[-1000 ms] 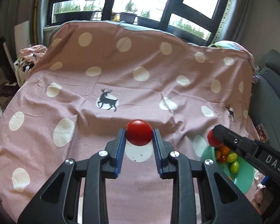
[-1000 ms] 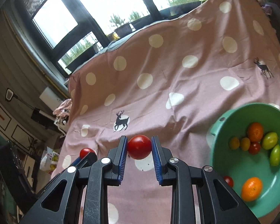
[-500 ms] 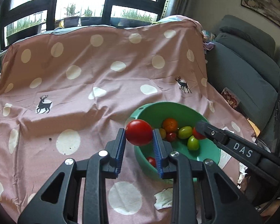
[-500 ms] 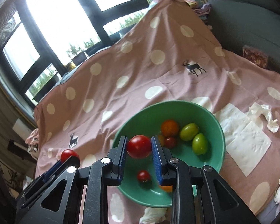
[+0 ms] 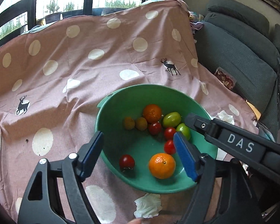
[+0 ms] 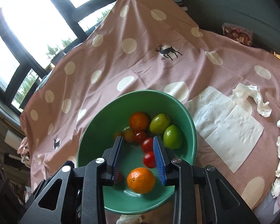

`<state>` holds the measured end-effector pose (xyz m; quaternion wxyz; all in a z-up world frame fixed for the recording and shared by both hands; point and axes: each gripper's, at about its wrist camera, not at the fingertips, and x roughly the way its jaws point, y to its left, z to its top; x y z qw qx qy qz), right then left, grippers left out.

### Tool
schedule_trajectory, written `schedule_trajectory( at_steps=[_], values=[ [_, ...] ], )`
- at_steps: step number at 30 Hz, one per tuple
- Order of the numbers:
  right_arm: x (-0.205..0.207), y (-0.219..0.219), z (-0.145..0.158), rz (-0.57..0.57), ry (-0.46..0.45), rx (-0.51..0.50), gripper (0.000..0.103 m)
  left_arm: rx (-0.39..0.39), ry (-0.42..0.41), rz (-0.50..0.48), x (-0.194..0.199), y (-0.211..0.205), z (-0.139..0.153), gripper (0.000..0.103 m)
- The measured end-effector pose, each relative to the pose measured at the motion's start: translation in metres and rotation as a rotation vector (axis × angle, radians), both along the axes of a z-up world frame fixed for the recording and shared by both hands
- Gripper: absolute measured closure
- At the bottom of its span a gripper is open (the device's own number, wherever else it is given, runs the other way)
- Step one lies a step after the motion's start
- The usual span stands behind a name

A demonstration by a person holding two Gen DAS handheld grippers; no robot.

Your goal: Organize fruits

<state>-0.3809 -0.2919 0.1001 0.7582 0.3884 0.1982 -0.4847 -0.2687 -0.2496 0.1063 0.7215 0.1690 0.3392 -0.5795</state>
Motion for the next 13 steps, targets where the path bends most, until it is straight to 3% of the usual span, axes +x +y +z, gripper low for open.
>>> schedule_trajectory(
  at_steps=[6, 13],
  values=[
    [-0.004, 0.002, 0.005, -0.023, 0.022, -0.027, 0.064, -0.015, -0.057, 0.014, -0.001, 0.01, 0.005, 0.021],
    [-0.007, 0.003, 0.008, -0.035, 0.033, -0.049, 0.064, -0.039, -0.063, 0.018, -0.001, 0.022, 0.013, 0.02]
  ],
)
